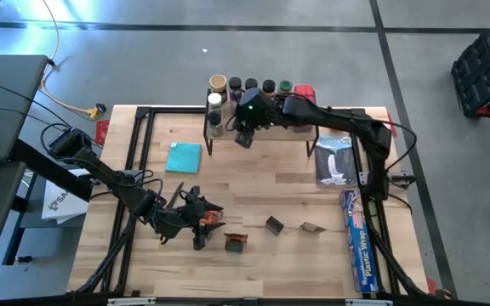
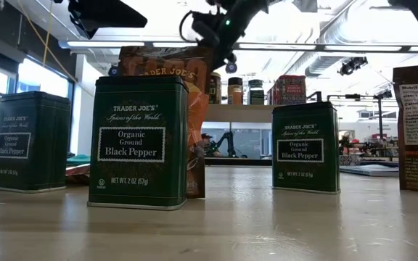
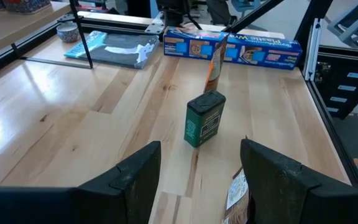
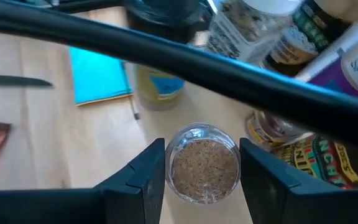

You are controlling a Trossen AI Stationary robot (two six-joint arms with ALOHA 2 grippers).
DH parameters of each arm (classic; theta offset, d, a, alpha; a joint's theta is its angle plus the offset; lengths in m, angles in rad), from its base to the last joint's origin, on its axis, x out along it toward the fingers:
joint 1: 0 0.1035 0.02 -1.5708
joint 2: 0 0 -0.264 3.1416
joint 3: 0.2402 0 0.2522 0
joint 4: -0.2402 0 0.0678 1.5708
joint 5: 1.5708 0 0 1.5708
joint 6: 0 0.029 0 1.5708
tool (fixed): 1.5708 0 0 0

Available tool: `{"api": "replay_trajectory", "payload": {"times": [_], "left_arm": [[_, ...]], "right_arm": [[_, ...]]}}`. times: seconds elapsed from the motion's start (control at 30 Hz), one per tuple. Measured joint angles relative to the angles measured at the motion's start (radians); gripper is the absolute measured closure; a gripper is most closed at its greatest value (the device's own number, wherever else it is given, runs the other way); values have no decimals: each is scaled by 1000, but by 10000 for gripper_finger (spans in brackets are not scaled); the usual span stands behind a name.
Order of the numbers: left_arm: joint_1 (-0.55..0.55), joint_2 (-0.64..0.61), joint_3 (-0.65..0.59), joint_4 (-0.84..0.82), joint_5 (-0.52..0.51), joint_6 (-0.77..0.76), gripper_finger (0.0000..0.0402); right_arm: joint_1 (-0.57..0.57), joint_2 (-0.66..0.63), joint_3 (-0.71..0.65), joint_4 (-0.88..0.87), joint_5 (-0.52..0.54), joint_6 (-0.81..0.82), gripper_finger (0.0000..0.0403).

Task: Shelf spices
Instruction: Put the brown seasoning bottle on the shelf

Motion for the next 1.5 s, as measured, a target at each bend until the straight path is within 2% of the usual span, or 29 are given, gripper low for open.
{"api": "replay_trajectory", "payload": {"times": [0.23, 0.57, 1.03, 1.17, 1.3, 1.4, 1.5], "left_arm": [[0, 0, 0, 0, 0, 6, 186], [0, 0, 0, 0, 5, 6, 186], [0, 0, 0, -1, 5, 6, 186], [0, 0, 0, 0, 6, 6, 186], [-9, 0, 0, 0, 5, 5, 186], [-21, 0, 0, 3, 3, 5, 186], [-30, 0, 0, 3, -7, 5, 186]], "right_arm": [[-24, 26, -1, 42, 1, 33, 239], [-37, 43, -1, 68, 2, 35, 186], [-38, 11, 28, 136, 61, 6, 180], [-30, -21, 58, 52, 61, -2, 180], [-2, -44, 58, -110, 94, -56, 184], [17, -44, 26, -194, 120, -82, 203], [26, -42, -62, -181, 124, -89, 233]]}}
